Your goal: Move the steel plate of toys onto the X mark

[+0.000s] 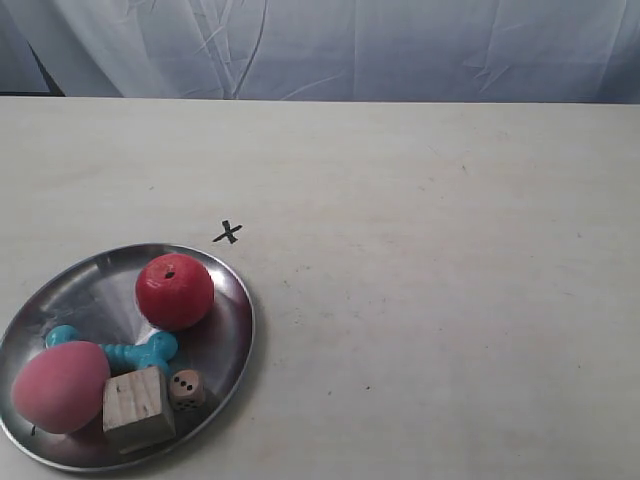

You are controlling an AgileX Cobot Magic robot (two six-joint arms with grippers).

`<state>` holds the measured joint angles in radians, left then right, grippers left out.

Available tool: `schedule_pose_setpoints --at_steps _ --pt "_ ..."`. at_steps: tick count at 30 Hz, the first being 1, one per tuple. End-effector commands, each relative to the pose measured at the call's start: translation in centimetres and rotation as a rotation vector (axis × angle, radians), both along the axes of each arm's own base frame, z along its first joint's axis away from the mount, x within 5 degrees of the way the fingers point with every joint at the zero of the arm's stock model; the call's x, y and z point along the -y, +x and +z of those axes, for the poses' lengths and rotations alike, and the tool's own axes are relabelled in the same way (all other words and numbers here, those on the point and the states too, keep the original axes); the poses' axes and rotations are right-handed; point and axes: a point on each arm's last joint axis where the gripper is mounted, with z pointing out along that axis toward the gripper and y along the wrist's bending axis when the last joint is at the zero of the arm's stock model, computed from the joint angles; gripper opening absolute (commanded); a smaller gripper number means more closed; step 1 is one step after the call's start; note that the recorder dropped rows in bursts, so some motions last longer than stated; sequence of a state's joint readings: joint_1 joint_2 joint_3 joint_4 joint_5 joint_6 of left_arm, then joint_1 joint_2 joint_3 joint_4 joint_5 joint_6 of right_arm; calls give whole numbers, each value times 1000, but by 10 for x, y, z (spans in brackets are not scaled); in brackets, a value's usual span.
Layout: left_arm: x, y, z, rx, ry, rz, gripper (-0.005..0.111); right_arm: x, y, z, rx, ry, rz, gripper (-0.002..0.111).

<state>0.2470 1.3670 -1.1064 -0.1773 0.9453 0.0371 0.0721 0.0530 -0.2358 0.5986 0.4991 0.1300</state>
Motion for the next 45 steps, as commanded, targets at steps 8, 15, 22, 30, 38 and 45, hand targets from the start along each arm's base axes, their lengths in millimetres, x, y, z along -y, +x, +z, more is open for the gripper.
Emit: schedule_pose_setpoints --at_steps 8,15,22,30,38,45 --pt "-33 24 -74 -265 -434 -18 0 -19 25 -8 -362 -119 252 -1" --pt "-28 28 -100 -260 -529 -71 0 -37 77 -5 -534 -233 444 -1" --pt "-29 21 -119 -274 -481 -26 0 -50 129 -12 -677 -286 569 -1" --pt "-33 6 -137 -315 -460 35 1 -62 143 -22 -618 -279 699 -1" --pt "-27 -12 -157 -373 -456 58 23 -70 156 -31 -515 -283 778 -1" --pt "-26 -13 -158 -369 -467 72 38 -73 166 -54 -592 -261 802 6"
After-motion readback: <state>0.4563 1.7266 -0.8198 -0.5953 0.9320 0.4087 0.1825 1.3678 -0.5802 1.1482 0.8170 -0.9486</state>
